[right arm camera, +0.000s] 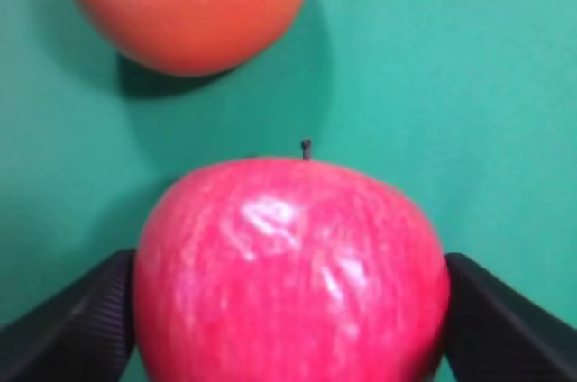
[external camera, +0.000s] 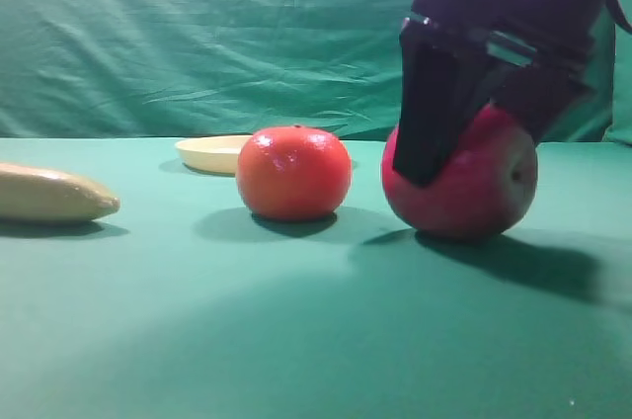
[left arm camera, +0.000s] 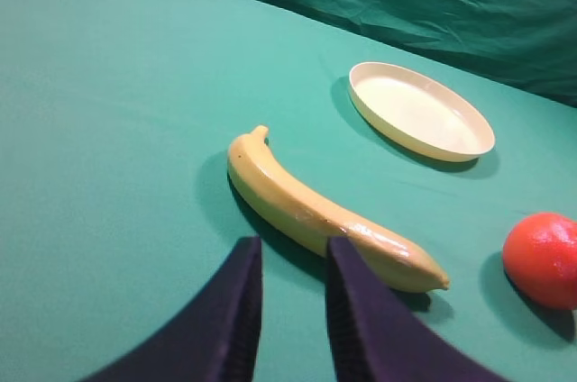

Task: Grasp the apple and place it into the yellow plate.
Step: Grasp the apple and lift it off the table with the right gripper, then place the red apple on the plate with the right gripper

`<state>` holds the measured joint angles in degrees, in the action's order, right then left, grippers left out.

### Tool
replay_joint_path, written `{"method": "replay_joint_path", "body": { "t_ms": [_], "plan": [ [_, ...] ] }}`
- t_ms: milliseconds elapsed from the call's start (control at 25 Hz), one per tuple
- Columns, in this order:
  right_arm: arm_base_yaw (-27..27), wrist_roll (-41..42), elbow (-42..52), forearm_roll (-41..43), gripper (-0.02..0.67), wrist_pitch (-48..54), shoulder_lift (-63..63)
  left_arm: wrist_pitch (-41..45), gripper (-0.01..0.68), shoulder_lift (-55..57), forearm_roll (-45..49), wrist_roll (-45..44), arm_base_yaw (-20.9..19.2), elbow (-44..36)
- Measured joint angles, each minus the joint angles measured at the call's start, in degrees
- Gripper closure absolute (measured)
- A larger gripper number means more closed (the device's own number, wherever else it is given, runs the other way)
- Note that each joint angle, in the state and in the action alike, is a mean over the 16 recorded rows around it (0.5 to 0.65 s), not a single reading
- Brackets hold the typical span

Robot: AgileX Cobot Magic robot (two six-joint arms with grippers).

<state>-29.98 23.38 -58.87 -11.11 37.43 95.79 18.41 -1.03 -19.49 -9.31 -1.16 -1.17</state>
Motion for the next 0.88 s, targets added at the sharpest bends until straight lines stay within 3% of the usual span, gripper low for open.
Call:
{"method": "replay_joint_path", "body": {
  "t_ms": [400, 880],
  "plan": [
    [0.0, -7.5, -19.0, 8.4, 0.126, 1.9, 4.5, 0.0, 0.516, 0.0, 0.0, 0.0, 0.0, 0.0],
    [0.0, -9.7, -49.2, 7.6, 0.126, 0.9, 27.0, 0.0, 0.516, 0.0, 0.0, 0.0, 0.0, 0.0]
  ]
}}
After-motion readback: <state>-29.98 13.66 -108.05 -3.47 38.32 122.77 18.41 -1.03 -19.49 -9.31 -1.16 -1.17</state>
